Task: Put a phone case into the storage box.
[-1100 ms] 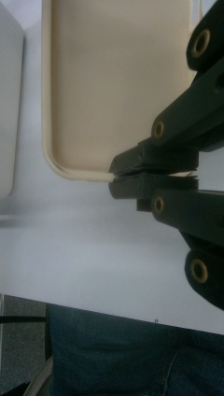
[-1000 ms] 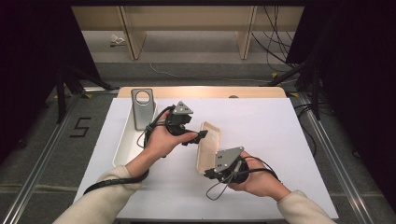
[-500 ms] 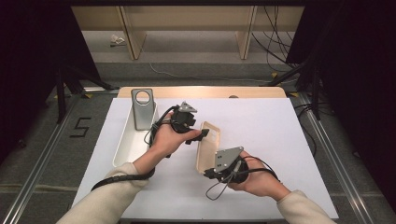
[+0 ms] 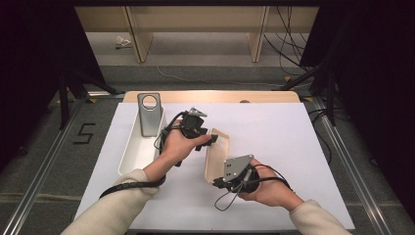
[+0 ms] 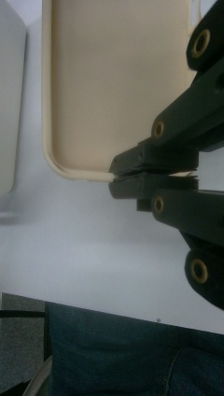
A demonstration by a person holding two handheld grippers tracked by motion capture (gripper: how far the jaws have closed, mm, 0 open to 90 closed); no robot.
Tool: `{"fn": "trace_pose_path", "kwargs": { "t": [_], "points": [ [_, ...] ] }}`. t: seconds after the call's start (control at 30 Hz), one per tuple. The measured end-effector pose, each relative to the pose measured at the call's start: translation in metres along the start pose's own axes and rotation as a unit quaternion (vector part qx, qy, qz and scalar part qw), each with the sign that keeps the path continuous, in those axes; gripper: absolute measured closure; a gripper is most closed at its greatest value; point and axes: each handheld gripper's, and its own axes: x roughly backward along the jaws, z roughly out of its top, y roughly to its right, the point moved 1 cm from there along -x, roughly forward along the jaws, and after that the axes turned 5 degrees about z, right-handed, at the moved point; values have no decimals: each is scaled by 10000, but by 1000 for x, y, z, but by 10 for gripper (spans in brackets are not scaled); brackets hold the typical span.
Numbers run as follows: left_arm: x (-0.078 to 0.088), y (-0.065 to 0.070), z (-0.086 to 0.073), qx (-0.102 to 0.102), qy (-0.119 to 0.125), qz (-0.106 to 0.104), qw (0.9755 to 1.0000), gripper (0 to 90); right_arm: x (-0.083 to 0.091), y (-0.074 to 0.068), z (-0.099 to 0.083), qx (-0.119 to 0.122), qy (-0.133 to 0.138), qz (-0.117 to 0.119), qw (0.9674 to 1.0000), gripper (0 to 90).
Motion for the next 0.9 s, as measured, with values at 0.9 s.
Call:
{"fn": "trace_pose_path", "kwargs": {
  "t": [0.9],
  "points": [
    [7, 19, 7, 576, 320, -285, 9974, 811, -13, 4, -5, -33, -253, -28, 9997, 884]
  ]
}}
